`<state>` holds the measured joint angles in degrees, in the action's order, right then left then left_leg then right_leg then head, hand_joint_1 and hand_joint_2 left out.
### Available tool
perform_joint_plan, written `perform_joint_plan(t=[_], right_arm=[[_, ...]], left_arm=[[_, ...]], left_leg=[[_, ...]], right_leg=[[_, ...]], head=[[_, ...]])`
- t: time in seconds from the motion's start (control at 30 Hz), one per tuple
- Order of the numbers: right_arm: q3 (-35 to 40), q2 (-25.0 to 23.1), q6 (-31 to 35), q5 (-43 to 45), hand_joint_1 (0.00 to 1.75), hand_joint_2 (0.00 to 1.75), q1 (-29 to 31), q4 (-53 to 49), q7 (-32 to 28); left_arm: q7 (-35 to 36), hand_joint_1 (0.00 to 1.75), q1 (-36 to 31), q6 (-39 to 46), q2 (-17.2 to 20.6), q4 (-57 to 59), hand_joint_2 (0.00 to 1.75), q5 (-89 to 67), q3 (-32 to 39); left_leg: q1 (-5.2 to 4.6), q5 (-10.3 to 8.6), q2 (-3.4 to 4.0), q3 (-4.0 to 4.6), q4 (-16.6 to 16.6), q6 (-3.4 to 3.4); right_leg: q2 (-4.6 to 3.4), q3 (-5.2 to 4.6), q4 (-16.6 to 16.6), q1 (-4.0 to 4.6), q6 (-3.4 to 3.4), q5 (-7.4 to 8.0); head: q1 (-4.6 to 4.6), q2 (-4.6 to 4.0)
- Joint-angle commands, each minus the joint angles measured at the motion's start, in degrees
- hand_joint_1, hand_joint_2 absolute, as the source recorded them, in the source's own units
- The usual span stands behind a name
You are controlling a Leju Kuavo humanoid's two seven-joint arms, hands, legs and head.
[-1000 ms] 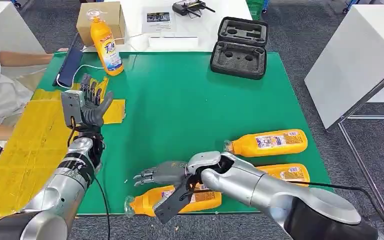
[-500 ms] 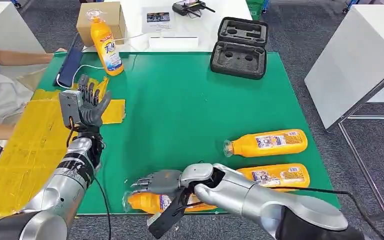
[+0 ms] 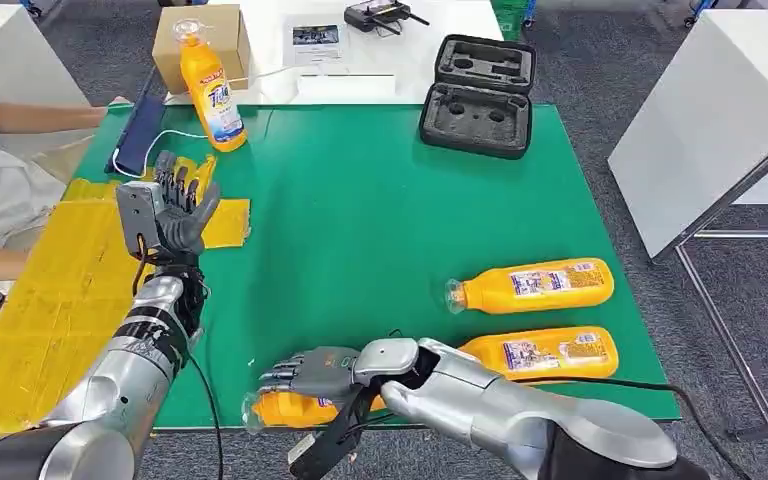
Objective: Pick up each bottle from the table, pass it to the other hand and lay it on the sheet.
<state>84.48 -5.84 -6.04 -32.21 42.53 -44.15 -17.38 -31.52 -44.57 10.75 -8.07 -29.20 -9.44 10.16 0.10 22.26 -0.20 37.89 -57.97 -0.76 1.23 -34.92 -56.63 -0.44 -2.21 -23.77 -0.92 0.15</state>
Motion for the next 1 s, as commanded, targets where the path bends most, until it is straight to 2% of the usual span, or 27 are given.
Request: perform_joint_plan(t=[0.03,0.13,0.2,0.27,0.4,0.57,0.63,0.8,0.93,1.0], right_arm=[[2.5,-2.3,10.3,-10.7,0.00,1.75,-0.4,12.7,7.8],[-0.7,-2.7,15.9,-16.6,0.00,1.75,-0.9,15.3,12.6],[-0.9,-2.7,15.9,-16.7,0.00,1.75,-0.9,15.4,12.6],[-0.9,-2.7,15.9,-16.7,0.00,1.75,-0.9,15.4,12.6],[-1.0,-2.8,15.8,-16.7,0.00,1.75,-0.8,15.4,12.6],[-1.6,-2.8,16.0,-17.3,0.00,1.75,-0.9,15.4,12.9],[-4.8,-2.8,19.2,-22.8,0.00,1.75,-1.3,15.7,16.8],[-12.1,-1.7,21.0,-27.6,0.00,1.75,-1.0,14.7,18.1],[-18.9,-1.5,22.1,-30.5,0.00,1.75,-1.4,15.1,17.7],[-22.7,-1.7,25.7,-33.2,0.00,1.75,-1.4,16.3,19.7]], left_arm=[[0.2,0.00,-0.2,0.2,0.9,2.5,1.75,1.0,2.3],[0.2,0.00,1.0,0.1,1.3,1.5,1.75,1.3,2.9],[0.2,0.00,1.1,0.0,1.5,1.5,1.75,1.3,2.9],[0.2,0.00,1.1,0.0,1.5,1.5,1.75,1.3,2.9],[0.2,0.00,1.0,0.0,1.4,1.5,1.75,1.3,2.9],[0.3,0.00,1.0,0.1,1.3,1.4,1.75,1.3,2.9],[0.5,0.00,1.6,0.3,1.5,0.7,1.75,1.4,3.2],[0.5,0.00,2.5,-0.3,1.7,0.2,1.75,1.4,3.7],[0.7,0.00,2.2,-0.8,1.4,0.7,1.75,1.1,3.6],[1.0,0.00,1.9,-0.9,1.1,1.0,1.75,0.9,3.4]], left_leg=[[0.00,0.06,0.05,-0.39,0.1,0.04],[-0.01,0.00,0.04,-0.30,0.1,0.03],[0.05,0.09,0.13,-0.62,0.1,0.07],[0.02,-0.02,0.07,-0.32,0.1,0.05],[0.09,-0.14,0.05,-0.29,0.1,0.11],[0.12,-0.38,-0.01,-0.18,0.1,0.26],[0.10,-0.47,-0.02,-0.18,0.1,0.30],[0.09,-0.67,0.06,-0.12,0.1,0.18],[0.09,-0.90,-0.05,0.10,0.1,0.27],[0.16,-1.05,-0.13,0.36,0.0,0.19]], right_leg=[[-0.10,0.38,0.1,0.00,0.06,-0.05],[-0.05,0.25,0.1,-0.01,0.03,-0.01],[-0.17,0.55,0.1,0.02,0.09,-0.07],[-0.06,0.24,0.0,0.00,0.07,-0.01],[-0.08,0.16,0.0,0.02,0.32,0.04],[-0.03,-0.15,0.0,0.05,0.32,-0.07],[-0.02,-0.35,0.1,0.03,0.32,-0.07],[-0.10,-0.01,0.0,0.03,0.42,0.13],[-0.06,-0.22,0.0,0.04,0.53,0.31],[0.07,-0.52,-0.1,0.17,0.54,0.42]], head=[[-0.02,0.00],[0.02,0.00],[-0.02,0.00],[-0.02,0.00],[0.00,0.00],[0.00,0.00],[0.00,0.00],[0.00,0.00],[-0.02,0.00],[0.00,0.00]])
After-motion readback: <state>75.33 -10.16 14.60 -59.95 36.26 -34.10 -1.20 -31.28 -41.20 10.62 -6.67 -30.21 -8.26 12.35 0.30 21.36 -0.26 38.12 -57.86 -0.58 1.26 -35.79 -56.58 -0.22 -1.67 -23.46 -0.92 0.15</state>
